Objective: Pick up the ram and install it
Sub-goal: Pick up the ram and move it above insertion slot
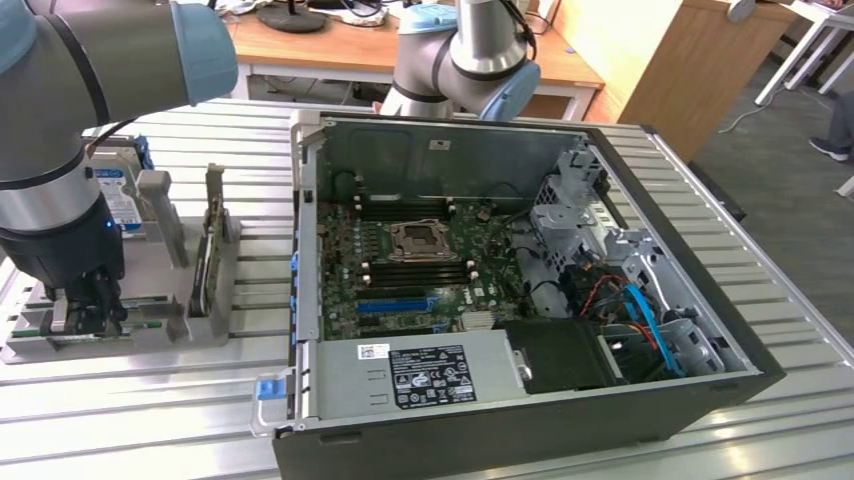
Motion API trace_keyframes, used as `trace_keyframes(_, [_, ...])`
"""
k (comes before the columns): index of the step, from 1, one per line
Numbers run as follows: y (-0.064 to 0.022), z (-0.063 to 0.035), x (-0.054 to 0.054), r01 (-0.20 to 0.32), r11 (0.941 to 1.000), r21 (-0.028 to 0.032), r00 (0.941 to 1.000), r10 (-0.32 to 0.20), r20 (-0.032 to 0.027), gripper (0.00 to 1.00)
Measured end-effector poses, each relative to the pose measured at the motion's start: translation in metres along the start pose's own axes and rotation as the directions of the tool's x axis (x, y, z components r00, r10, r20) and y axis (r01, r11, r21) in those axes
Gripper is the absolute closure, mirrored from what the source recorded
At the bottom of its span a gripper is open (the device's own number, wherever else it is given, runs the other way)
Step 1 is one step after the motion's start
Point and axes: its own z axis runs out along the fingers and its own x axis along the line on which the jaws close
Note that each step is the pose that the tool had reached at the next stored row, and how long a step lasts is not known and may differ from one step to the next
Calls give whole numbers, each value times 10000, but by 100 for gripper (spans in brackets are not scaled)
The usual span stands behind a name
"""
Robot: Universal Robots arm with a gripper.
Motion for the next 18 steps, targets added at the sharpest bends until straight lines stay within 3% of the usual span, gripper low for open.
trace_keyframes(6, [0,0,0,0,10000,0,10000,0,0,77])
trace_keyframes(7, [0,0,0,0,10000,0,10000,0,0,84])
trace_keyframes(18, [0,0,0,0,10000,0,10000,0,0,89])
